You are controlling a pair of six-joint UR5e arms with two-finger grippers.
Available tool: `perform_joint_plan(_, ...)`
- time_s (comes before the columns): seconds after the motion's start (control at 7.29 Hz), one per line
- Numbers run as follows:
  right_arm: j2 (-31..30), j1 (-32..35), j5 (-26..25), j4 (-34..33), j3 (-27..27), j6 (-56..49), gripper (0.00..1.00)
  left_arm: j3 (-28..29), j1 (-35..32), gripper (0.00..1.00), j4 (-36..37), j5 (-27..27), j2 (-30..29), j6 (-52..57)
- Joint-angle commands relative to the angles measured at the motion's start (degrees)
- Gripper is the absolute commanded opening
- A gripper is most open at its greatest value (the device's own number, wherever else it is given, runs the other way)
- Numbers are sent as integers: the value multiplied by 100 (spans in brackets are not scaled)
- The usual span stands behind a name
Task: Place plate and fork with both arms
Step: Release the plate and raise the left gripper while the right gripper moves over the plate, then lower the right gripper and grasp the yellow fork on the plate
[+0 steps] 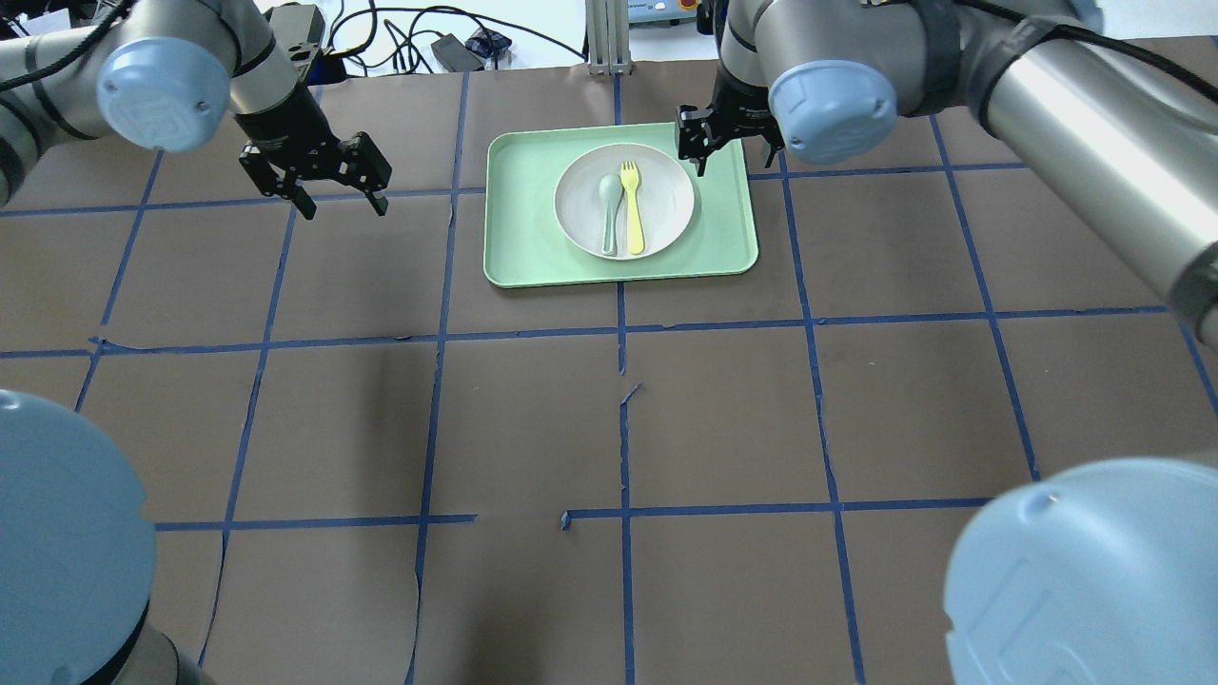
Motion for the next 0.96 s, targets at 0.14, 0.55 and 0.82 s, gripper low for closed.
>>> perform_joint_plan(0.14, 980, 194, 621, -521, -421, 90, 67, -369, 182, 100, 7, 27, 223, 240)
perform_joint_plan(0.55, 1359, 212, 632, -804, -430, 90, 63, -457, 182, 100, 33, 9, 232, 249)
perform_joint_plan(0.82, 1386, 317, 632, -821, -447, 290, 61, -484, 190, 100, 33, 9, 232, 257)
